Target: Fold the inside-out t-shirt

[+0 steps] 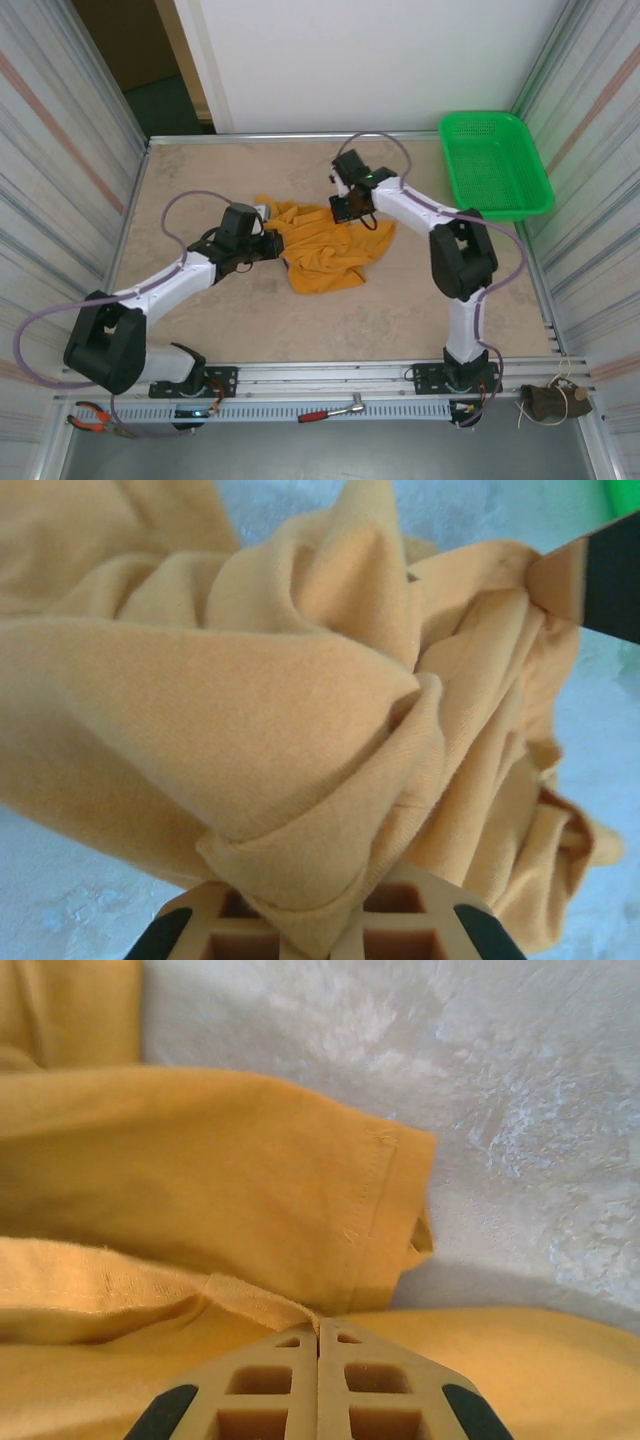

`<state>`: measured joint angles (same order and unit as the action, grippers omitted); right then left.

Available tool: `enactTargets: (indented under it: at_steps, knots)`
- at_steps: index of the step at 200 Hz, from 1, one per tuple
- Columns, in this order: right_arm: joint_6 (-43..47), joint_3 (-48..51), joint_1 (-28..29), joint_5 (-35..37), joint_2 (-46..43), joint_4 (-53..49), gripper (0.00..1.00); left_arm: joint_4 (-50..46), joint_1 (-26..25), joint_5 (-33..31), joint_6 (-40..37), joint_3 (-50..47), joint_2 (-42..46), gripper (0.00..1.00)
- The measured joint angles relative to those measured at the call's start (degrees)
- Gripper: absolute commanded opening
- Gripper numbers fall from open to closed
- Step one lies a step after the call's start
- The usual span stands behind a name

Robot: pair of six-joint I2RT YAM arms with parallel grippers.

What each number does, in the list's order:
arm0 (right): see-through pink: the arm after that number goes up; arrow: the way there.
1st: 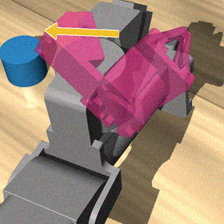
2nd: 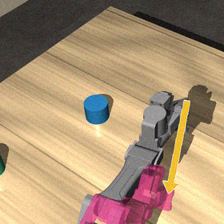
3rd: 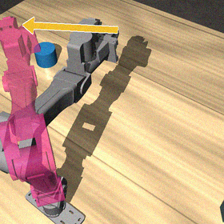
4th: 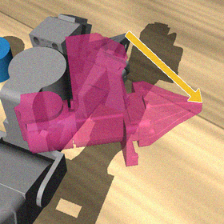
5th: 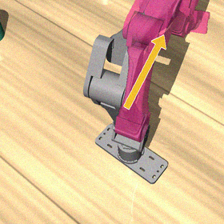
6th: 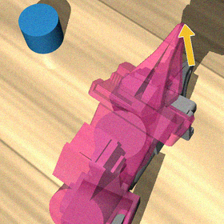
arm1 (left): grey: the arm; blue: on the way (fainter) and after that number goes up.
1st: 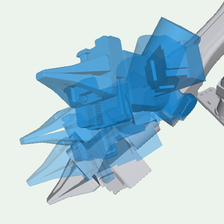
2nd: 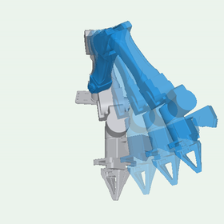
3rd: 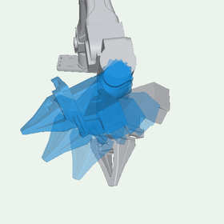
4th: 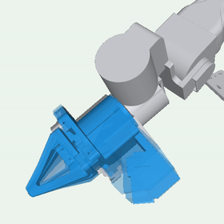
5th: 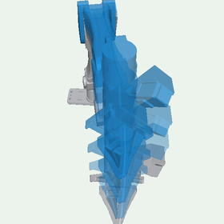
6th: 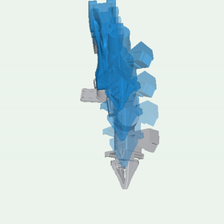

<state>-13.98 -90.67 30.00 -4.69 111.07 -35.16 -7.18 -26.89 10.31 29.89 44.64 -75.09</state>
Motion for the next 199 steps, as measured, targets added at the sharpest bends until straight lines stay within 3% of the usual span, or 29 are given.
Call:
enactTargets:
  at_steps: [23,45,74,114,149,162,169,180,199]
  knots:
    - [-7.15,3.21,-7.50,-14.80,-11.26,5.03,0.00,-1.81,2.16,1.22,0.31,4.59,3.56,0.00]
    - [-18.36,3.98,-13.92,-29.11,-21.84,15.93,0.00,-1.77,4.24,3.91,0.46,11.34,6.12,0.00]
    - [-34.14,2.32,-18.18,-41.83,-27.89,31.21,0.00,-1.62,6.23,7.37,0.44,22.14,7.52,0.00]
    - [-46.51,-8.31,-24.83,-44.63,-26.77,41.70,0.00,-3.69,10.03,7.67,-0.11,32.70,7.30,0.00]
    - [-47.23,-10.51,-23.10,-44.54,-27.82,42.88,0.00,-5.11,10.03,8.66,-0.31,34.36,5.22,0.00]
    - [-46.23,-8.85,-21.99,-43.95,-28.13,41.51,0.31,-5.20,10.03,9.60,-0.11,34.32,3.96,0.00]
    - [-45.29,-7.28,-21.42,-43.34,-28.33,40.74,0.43,-5.29,10.03,10.08,-0.07,34.25,3.37,0.00]
    - [-43.67,-3.58,-20.55,-42.51,-28.63,39.21,0.51,-5.51,10.01,10.95,0.13,34.18,2.67,0.00]
    - [-40.83,5.22,-19.37,-40.35,-28.74,37.42,0.52,-6.29,9.68,11.56,0.37,34.18,2.14,0.00]
